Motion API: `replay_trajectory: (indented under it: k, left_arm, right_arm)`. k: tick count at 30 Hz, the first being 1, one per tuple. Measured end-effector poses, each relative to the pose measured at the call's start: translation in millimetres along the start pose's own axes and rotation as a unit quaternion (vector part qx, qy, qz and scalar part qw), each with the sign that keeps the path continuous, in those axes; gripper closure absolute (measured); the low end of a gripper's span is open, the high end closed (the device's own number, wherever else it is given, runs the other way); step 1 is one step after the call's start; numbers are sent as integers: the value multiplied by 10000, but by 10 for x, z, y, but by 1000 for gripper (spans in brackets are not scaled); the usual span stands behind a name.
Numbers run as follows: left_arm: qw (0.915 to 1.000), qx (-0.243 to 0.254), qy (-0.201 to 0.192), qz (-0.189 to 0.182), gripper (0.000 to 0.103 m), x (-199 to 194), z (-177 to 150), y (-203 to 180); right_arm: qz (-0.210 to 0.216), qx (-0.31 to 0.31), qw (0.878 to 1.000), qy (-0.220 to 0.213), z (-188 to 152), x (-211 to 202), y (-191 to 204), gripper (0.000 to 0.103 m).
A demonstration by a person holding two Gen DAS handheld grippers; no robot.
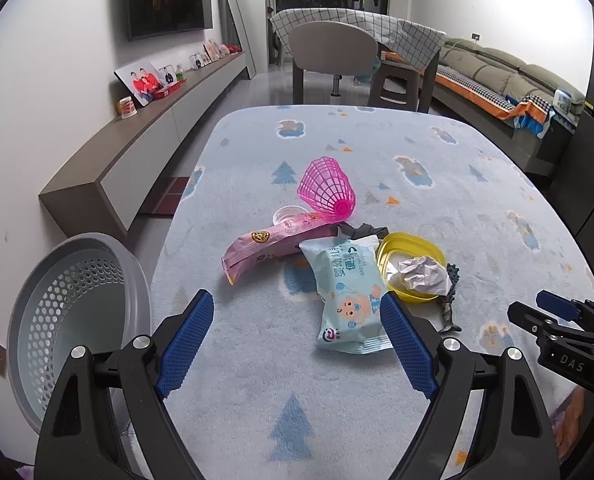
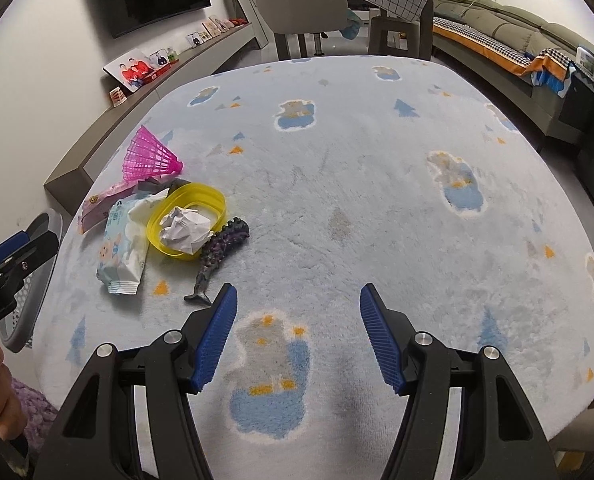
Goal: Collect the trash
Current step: 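Move both tools back over the table toward the remaining items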
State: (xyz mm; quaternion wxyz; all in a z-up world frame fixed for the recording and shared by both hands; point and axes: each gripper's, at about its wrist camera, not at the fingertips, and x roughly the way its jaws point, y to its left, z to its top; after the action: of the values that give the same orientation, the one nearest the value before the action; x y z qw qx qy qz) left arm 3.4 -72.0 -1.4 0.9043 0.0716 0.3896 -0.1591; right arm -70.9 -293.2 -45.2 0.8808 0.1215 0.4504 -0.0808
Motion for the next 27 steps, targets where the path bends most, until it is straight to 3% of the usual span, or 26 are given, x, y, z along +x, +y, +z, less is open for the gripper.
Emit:
replay_trajectory:
  k: [11,27]
  left_arm:
    - [9997,-99,27,202,19,131,-56,123]
    - [9992,-103,70,371,19,220,-143,201]
  right_arm:
    - [109,-23,9998,170,3,130,61,42]
    - [44,-437,9983,391,163,475,514,42]
